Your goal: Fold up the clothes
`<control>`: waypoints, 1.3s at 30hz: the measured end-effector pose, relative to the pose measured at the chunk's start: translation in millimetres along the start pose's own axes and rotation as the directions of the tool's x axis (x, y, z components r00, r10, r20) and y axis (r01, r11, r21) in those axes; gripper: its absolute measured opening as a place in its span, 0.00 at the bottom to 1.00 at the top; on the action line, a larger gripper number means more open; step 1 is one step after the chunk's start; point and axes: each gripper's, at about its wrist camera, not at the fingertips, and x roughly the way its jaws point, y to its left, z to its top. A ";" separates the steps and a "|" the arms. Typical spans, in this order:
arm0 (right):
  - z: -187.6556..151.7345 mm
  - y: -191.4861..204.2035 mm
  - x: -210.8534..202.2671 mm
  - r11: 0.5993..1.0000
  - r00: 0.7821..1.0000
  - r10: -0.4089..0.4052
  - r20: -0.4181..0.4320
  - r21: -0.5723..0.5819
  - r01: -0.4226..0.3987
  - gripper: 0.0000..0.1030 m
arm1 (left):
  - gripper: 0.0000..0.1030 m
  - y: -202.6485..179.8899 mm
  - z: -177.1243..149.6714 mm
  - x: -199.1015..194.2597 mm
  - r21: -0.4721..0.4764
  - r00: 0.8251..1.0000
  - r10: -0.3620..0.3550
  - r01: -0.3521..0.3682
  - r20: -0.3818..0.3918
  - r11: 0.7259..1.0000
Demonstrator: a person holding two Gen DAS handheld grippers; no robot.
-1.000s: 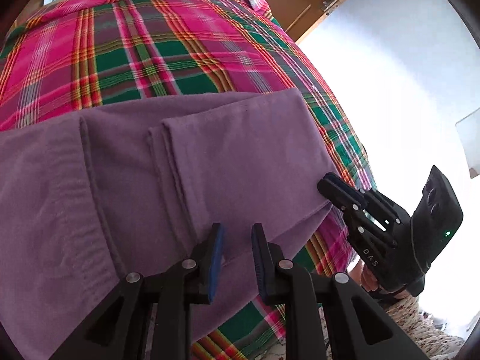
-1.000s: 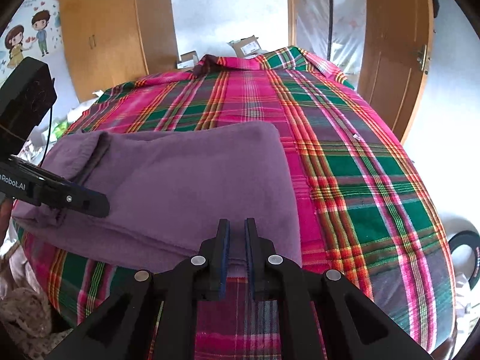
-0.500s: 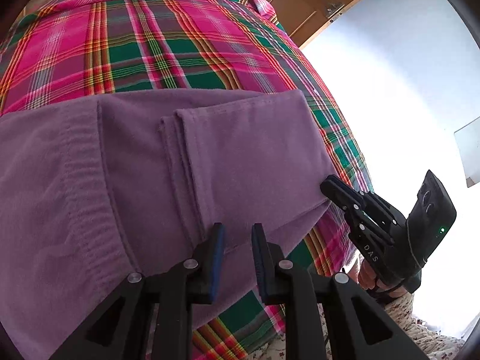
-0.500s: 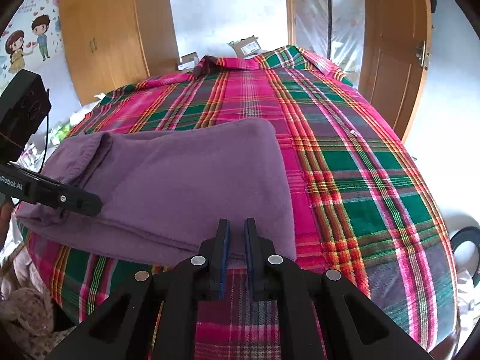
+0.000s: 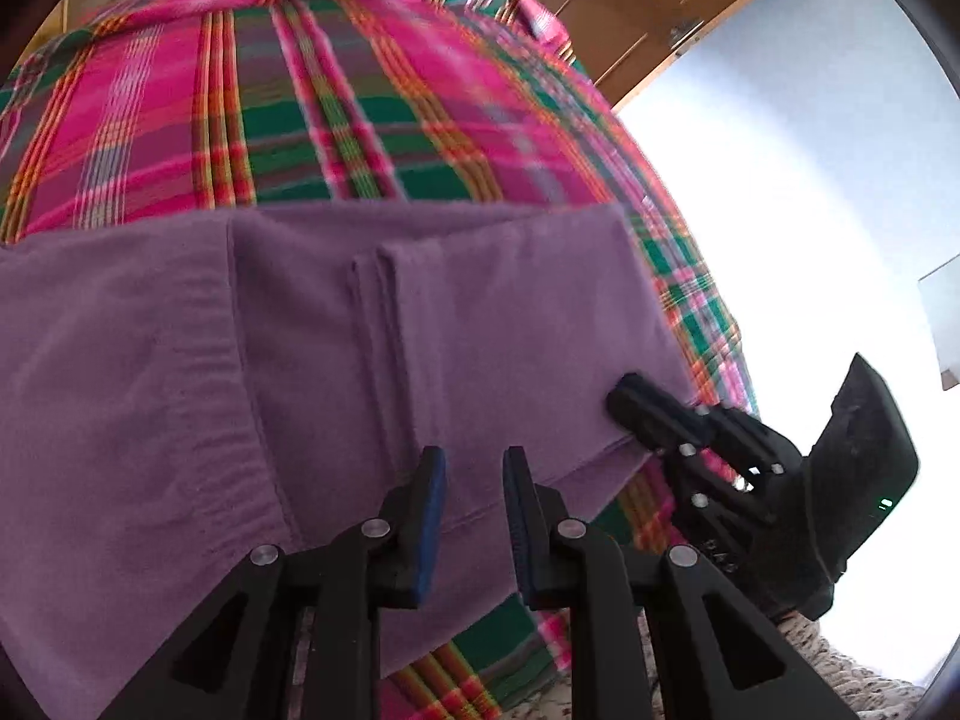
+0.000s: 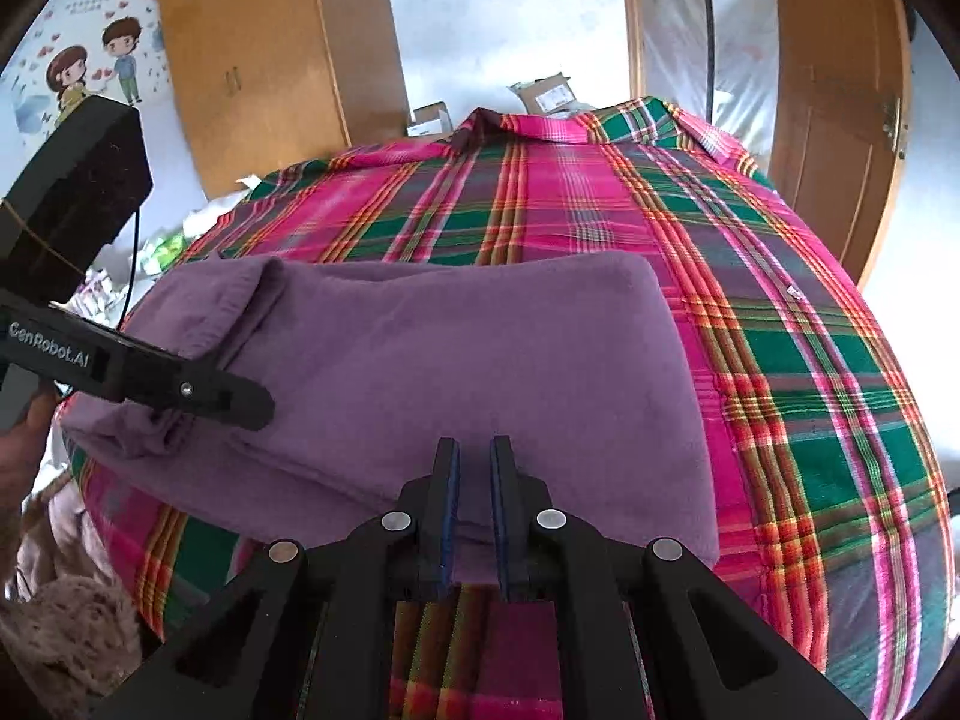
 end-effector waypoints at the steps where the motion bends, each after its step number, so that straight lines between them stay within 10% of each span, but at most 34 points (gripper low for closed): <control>1: 2.3 -0.9 0.5 1.000 1.000 0.005 -0.008 0.005 -0.005 0.10 | 0.19 1.2 0.7 -1.0 -0.004 1.000 -0.007 0.007 0.002 1.000; 18: 72.3 -50.7 42.0 0.994 0.995 -0.096 -0.042 0.055 0.098 0.10 | 0.19 -1.7 51.4 10.4 -0.036 0.998 0.011 -0.009 0.061 0.999; 39: 51.2 -42.1 35.3 0.992 0.993 -0.109 -0.047 0.054 0.111 0.10 | 0.19 16.8 39.1 3.5 -0.071 0.999 -0.006 0.010 0.053 0.997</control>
